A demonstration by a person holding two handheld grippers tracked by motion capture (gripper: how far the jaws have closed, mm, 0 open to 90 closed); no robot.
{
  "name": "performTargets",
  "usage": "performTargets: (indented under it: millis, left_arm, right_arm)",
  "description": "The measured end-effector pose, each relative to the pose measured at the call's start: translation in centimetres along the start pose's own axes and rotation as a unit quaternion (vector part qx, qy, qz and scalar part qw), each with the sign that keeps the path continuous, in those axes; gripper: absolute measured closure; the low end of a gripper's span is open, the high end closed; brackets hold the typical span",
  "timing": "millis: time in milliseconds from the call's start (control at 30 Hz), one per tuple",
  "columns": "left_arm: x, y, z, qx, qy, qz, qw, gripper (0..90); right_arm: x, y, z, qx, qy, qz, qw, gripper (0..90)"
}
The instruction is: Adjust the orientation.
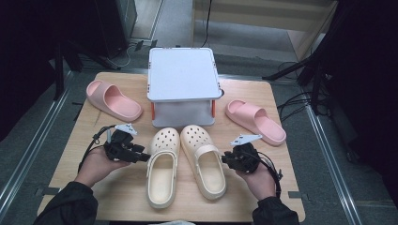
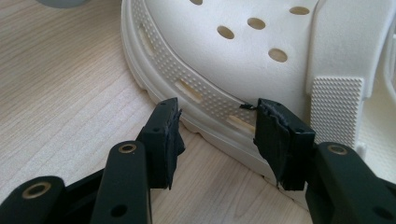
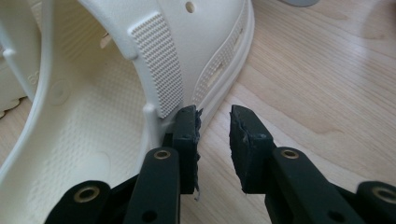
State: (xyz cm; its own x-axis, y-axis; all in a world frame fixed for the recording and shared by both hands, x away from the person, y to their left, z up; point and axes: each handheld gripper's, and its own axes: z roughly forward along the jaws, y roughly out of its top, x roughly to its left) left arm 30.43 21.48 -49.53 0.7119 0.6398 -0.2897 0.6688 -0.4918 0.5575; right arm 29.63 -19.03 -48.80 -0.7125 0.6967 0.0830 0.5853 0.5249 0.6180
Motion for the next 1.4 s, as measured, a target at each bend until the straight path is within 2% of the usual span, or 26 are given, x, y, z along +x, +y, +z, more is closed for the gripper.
performTargets:
  millis: [233,500,600,767,900,1000,1033,1100,1133,1200,1267,1333,1400]
  left_arm:
    - [0.1,0.0,0.1,0.0,-0.004,-0.007,1.0,49.1]
    - [0.1,0.0,0.1,-0.001,-0.007,-0.009,0.9999,49.3]
    - [0.1,0.0,0.0,0.0,-0.017,-0.015,0.9997,53.0]
    - [0.0,0.0,0.1,-0.004,-0.026,-0.029,0.9992,58.5]
    - [0.1,0.0,-0.1,-0.006,-0.019,-0.024,0.9995,54.2]
    - [0.2,0.3,-0.5,-0.023,-0.008,-0.024,0.9994,53.2]
    - [0.2,0.7,-0.9,-0.035,0.001,-0.018,0.9992,53.3]
    - [-0.1,1.3,-1.8,-0.077,0.005,-0.004,0.997,53.6]
    - [-0.3,1.7,-2.2,-0.09,0.009,-0.002,0.9959,53.8]
    - [-0.3,2.4,-2.6,-0.095,0.004,-0.001,0.9955,55.9]
    - [-0.2,2.9,-3.0,-0.091,-0.008,-0.007,0.9958,63.9]
    - [-0.1,3.4,-3.4,-0.09,-0.009,-0.004,0.9959,69.7]
    - [0.0,4.1,-3.8,-0.09,-0.013,-0.005,0.9958,72.2]
  right_arm:
    - [0.8,0.1,0.3,0.003,0.015,-0.01,0.9998,72.4]
    - [2.6,0.2,0.9,0.011,0.032,-0.027,0.9991,70.7]
    - [3.2,0.3,1.1,0.008,0.036,-0.035,0.9987,70.7]
    - [3.6,0.4,1.2,0.003,0.038,-0.024,0.999,70.7]
    - [3.2,0.2,1.2,0.003,0.042,-0.009,0.9991,70.2]
    - [3.0,0.3,0.6,-0.013,0.047,0.001,0.9988,69.1]
    - [3.0,0.2,0.4,-0.018,0.044,0.004,0.9988,68.2]
    - [3.0,0.2,-0.3,-0.034,0.05,0.012,0.9981,67.1]
    - [3.1,0.2,-0.7,-0.045,0.053,0.015,0.9974,66.8]
    - [3.2,0.3,-1.5,-0.065,0.057,0.022,0.996,66.8]
    - [3.6,0.3,-2.2,-0.083,0.063,0.024,0.9943,66.6]
    - [4.0,0.4,-2.7,-0.094,0.066,0.023,0.9931,66.1]
    - [4.4,0.5,-3.1,-0.106,0.069,0.024,0.9917,65.0]
